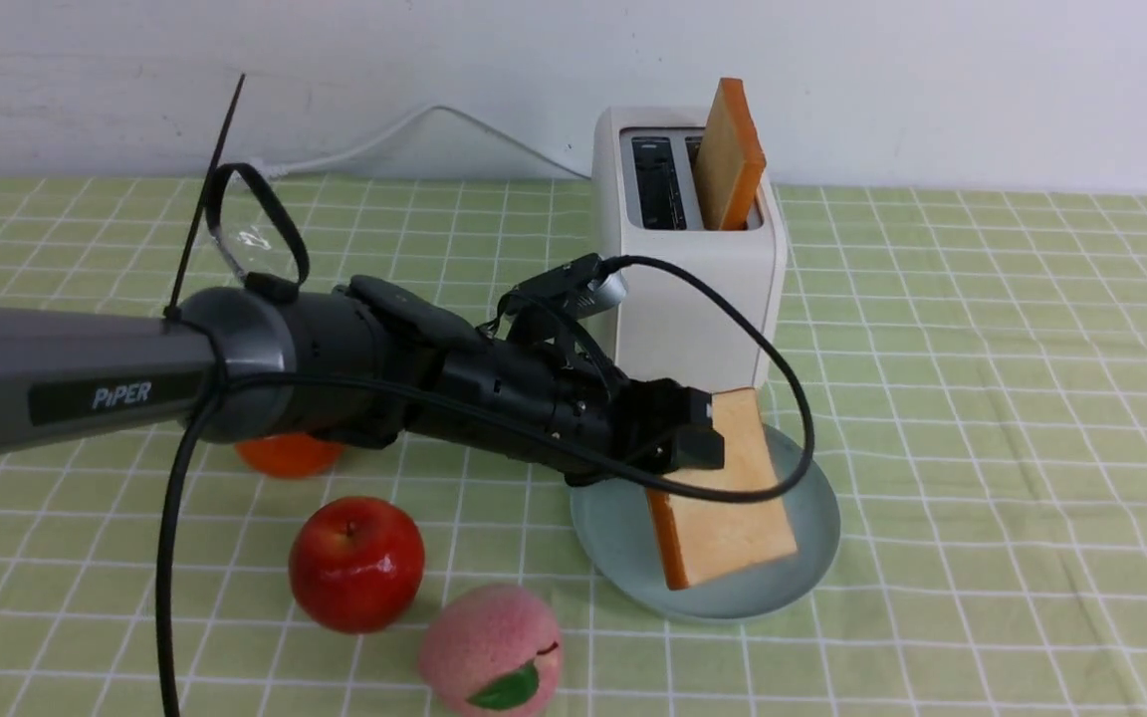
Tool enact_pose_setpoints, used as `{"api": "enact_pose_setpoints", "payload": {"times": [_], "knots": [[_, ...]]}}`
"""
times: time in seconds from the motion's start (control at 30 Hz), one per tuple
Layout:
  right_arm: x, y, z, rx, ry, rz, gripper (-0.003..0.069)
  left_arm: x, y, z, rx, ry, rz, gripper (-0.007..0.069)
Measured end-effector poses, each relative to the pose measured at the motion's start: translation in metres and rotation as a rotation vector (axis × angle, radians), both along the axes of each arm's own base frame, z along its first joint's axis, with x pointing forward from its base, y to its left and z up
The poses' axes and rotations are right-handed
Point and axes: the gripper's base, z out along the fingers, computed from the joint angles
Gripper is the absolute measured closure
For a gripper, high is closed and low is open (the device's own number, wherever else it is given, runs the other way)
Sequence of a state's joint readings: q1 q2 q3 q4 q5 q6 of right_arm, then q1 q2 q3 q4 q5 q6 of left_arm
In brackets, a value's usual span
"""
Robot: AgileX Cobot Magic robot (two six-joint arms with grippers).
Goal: Take toasted bread from bread machine on green coffee tablecloth place on plate.
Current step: 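Place the slice of bread on the plate with the left gripper, then grasp the toast slice in the toaster and pull it up out of the slot with the right gripper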
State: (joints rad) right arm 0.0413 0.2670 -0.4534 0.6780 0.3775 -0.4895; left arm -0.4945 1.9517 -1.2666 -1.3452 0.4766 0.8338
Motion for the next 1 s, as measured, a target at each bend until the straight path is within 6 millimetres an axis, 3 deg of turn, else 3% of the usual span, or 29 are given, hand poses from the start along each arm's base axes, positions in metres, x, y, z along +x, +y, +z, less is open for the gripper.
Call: {"api": "enact_pose_setpoints", "payload": {"times": [0.03, 0.17, 0.37, 0.53, 0.57, 0.6, 0.77, 0.83, 1.0], "knots": [[0.000, 0.000, 0.000, -0.001, 0.003, 0.002, 0.0625, -0.001, 0.001, 0.001, 0.003, 0.006, 0.004, 0.0123], [0.000, 0.000, -0.001, -0.002, 0.007, 0.006, 0.0625, -0.003, 0.004, 0.012, 0.027, -0.005, 0.010, 0.0008], [0.000, 0.001, -0.001, -0.001, 0.007, 0.006, 0.0625, -0.011, 0.014, 0.035, 0.100, -0.047, 0.001, 0.0012], [0.000, 0.001, -0.001, 0.008, 0.008, 0.009, 0.0625, -0.020, 0.028, 0.057, 0.171, -0.063, 0.010, 0.0116], [0.000, 0.001, -0.001, 0.012, 0.014, 0.015, 0.0625, -0.026, 0.036, 0.070, 0.211, -0.079, 0.001, 0.0186], [0.000, 0.002, -0.001, 0.013, 0.016, 0.017, 0.0625, -0.027, 0.036, 0.072, 0.205, -0.080, 0.006, 0.0195], [0.002, 0.003, -0.003, 0.033, 0.046, 0.033, 0.0625, -0.059, 0.059, 0.125, 0.296, -0.195, -0.042, 0.0536], [0.006, 0.004, -0.003, 0.033, 0.073, 0.043, 0.0625, -0.076, 0.068, 0.148, 0.300, -0.244, -0.054, 0.0632], [0.024, 0.009, 0.004, 0.001, 0.181, 0.092, 0.0625, -0.128, 0.096, 0.188, 0.239, -0.394, -0.011, 0.0638]]}}
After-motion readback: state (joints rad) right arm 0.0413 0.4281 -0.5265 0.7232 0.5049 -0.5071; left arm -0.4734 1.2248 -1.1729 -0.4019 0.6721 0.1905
